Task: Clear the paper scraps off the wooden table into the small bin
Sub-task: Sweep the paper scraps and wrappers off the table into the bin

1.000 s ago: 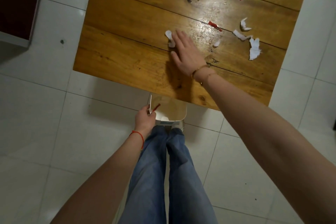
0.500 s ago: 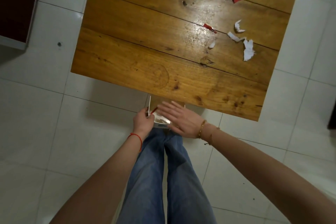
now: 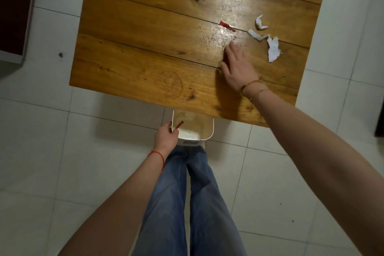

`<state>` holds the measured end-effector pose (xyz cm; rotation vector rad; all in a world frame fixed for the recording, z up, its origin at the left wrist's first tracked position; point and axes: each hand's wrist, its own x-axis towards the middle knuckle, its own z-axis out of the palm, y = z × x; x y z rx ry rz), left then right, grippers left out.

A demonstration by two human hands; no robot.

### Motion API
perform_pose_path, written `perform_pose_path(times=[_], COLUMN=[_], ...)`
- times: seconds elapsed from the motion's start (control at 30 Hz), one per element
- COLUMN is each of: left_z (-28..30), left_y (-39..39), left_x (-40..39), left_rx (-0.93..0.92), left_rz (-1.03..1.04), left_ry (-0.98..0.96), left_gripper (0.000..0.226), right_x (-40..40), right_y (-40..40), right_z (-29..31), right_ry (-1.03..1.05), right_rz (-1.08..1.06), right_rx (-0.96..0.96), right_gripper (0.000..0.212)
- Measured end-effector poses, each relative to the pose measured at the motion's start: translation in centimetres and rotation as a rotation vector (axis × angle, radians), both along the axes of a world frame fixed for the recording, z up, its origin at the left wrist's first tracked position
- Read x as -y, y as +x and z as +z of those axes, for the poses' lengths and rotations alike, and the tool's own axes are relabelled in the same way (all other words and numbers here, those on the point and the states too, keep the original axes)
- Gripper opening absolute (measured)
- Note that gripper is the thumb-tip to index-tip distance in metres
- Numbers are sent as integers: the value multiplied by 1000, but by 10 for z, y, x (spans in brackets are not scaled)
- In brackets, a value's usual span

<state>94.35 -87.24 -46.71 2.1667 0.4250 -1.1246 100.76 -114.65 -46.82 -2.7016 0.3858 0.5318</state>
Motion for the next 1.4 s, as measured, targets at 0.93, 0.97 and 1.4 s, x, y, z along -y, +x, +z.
perform_pose_path(times=[0.93,0.97,1.4], left_z=[133,143,234], left_y=[-45,-43,-30], left_x=[-12,-11,41], left_rx=[0,15,175], left_rz=[-69,-78,-287], left_ry=[24,13,-26], left_gripper=[31,30,47], right_x=[-96,-97,-57], right_y=[-184,-188,-231], right_z=[122,133,225], right_ry=[231,237,245], right_rz=[-107,-140,-500], right_rx=[191,214,385], right_gripper=[44,44,42])
